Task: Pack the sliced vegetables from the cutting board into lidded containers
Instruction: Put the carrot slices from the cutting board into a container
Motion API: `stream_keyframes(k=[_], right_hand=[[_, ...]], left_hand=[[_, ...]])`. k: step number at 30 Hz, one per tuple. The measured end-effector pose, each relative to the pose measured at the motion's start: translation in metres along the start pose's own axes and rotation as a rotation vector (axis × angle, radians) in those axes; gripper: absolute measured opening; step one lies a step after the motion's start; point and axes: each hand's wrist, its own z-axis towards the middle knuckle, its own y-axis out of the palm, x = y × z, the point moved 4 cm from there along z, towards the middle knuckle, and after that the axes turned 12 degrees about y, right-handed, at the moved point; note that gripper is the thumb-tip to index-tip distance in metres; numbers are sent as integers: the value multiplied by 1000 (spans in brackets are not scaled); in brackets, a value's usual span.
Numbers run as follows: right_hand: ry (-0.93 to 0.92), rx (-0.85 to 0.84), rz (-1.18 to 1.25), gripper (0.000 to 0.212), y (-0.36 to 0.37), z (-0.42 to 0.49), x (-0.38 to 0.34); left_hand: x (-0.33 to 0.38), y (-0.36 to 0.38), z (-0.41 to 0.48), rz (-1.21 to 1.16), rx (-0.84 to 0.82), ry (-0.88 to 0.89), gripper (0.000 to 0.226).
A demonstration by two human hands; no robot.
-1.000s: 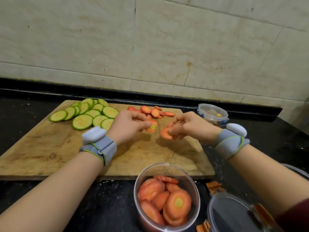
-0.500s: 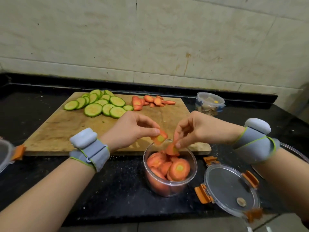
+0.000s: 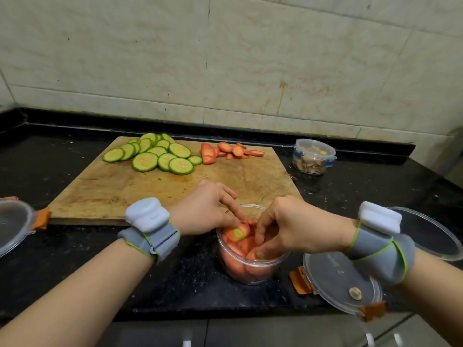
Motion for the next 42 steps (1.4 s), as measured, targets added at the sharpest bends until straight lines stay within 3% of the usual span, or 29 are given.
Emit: stream_keyframes(k=[6,11,14,17,22,27,32,38,42], right_hand=[[6,86,-161,29,2,2,-6],[-26,-2,-74,28,3,6,-3],[-11,-65,158,20,-12,13,8],[11,1,372,11,-33,30,25],[147,178,422,12,-50,93,62],[219,320,227,14,-55,169,86],[280,389,50,34,-56,226,97],[327,342,-104,34,-54,251,92],[328,367,-175,42,-48,257,93]], left_hand=[[11,2,4,165,-47,28,10],[6,2,4,89,-74,53,9],[2,-10,8,-193,54,43,12],[-17,-26,18,-344,266,-25,17],[-61,-40,46,64,436,-178,10],[-91,-49,91,493,264,-199,46],[-123,-58,124,569,146,-288,75],[-147,-64,142,514,9,-337,86],[-144,-64,147,502,59,-261,76]])
